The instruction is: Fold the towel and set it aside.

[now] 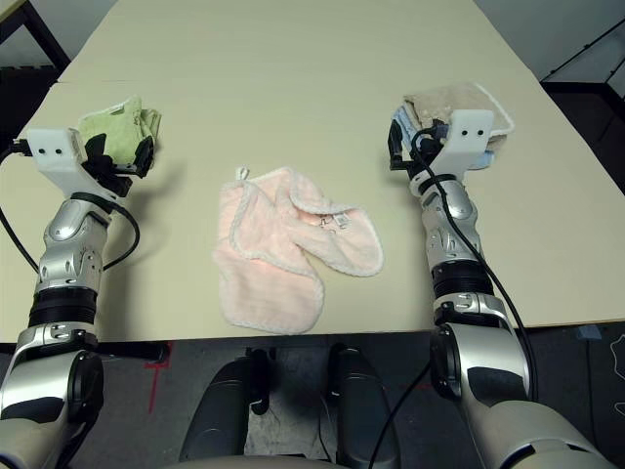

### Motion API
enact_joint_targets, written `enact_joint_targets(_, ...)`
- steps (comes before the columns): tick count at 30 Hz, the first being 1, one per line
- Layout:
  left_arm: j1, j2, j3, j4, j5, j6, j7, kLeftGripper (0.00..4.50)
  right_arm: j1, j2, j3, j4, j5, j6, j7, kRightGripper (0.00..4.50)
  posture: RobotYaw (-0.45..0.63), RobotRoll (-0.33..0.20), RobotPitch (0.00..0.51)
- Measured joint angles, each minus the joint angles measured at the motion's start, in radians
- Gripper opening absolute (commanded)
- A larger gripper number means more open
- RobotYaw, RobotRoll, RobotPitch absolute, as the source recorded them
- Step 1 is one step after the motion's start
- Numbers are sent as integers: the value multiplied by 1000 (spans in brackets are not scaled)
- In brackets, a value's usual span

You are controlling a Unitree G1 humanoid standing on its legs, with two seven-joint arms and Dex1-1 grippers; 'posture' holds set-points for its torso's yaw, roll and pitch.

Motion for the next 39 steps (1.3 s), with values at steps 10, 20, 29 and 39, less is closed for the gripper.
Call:
enact_joint_targets(10, 100, 119, -66, -122, -96, 118, -403, 4500, -1, -19, 4, 0, -1, 12, 49, 4479, 8, 0, 217)
enact_joint_targets(20, 139, 161, -89, -202, -101, 155, -515, 4500, -29, -36, 58, 1, -21, 63, 134, 4479, 20, 0, 213)
enact_joint_targets(29, 152, 175, -91, -247, -102, 157, -562, 4500, -46, -139, 172, -119, -51, 213, 334, 4479, 23, 0, 208)
enact_joint_targets(39, 165, 175, -95, -262, -102, 168, -575, 4500, -32, -250, 317, -341, -42, 295, 700, 4479, 23, 0, 208)
